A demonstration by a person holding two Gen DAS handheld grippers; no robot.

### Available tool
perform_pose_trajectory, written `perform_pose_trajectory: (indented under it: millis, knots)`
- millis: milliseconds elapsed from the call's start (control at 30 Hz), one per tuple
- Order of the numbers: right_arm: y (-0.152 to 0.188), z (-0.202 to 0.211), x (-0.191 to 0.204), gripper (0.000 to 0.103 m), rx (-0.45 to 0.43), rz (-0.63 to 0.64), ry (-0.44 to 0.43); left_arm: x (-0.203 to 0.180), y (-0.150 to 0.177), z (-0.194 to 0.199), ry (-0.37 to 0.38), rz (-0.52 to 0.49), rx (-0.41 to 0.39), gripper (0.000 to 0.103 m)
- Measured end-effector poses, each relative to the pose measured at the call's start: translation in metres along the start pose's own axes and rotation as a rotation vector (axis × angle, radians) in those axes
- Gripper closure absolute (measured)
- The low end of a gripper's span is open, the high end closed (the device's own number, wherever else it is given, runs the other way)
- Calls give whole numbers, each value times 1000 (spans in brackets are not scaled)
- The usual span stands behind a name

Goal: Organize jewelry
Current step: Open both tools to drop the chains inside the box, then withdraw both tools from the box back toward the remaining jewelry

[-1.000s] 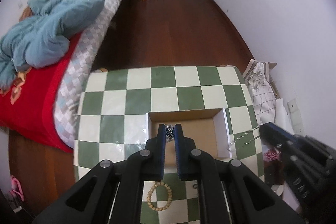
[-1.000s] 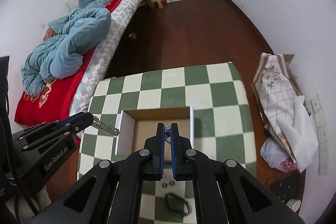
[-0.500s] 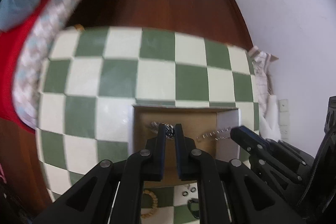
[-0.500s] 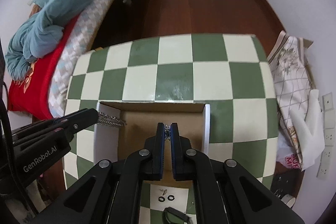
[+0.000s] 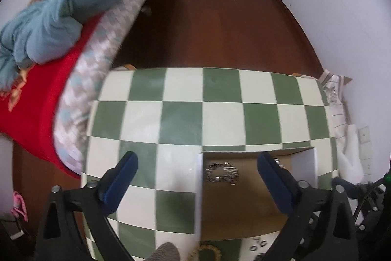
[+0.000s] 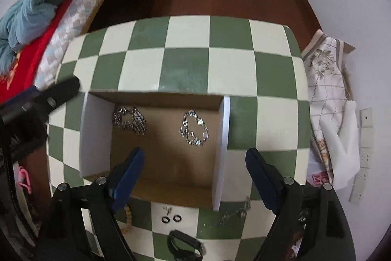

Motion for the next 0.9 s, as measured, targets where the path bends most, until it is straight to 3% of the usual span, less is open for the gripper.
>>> perform_pose_trajectory:
  millis: [100, 500, 900]
  knots:
    - [10, 2, -2, 3, -21, 4, 54, 6, 5, 5, -29, -4, -40, 0]
    - [44, 37, 2, 1, -152, 4, 93, 32, 42, 45, -114, 47, -171, 0]
    - [85, 102, 26, 1, -329, 45, 108, 57, 92, 92, -139, 95, -237, 0]
Point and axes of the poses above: each gripper's, at about its wrist camera, not at the fingertips, and z roughly against the way its jaws point, x to its left, y to its underside, the point moved 7 cm from there along -z, roughly the way its jaws point, and after that the axes turned 15 degrees about -y, right-handed, at the moved point
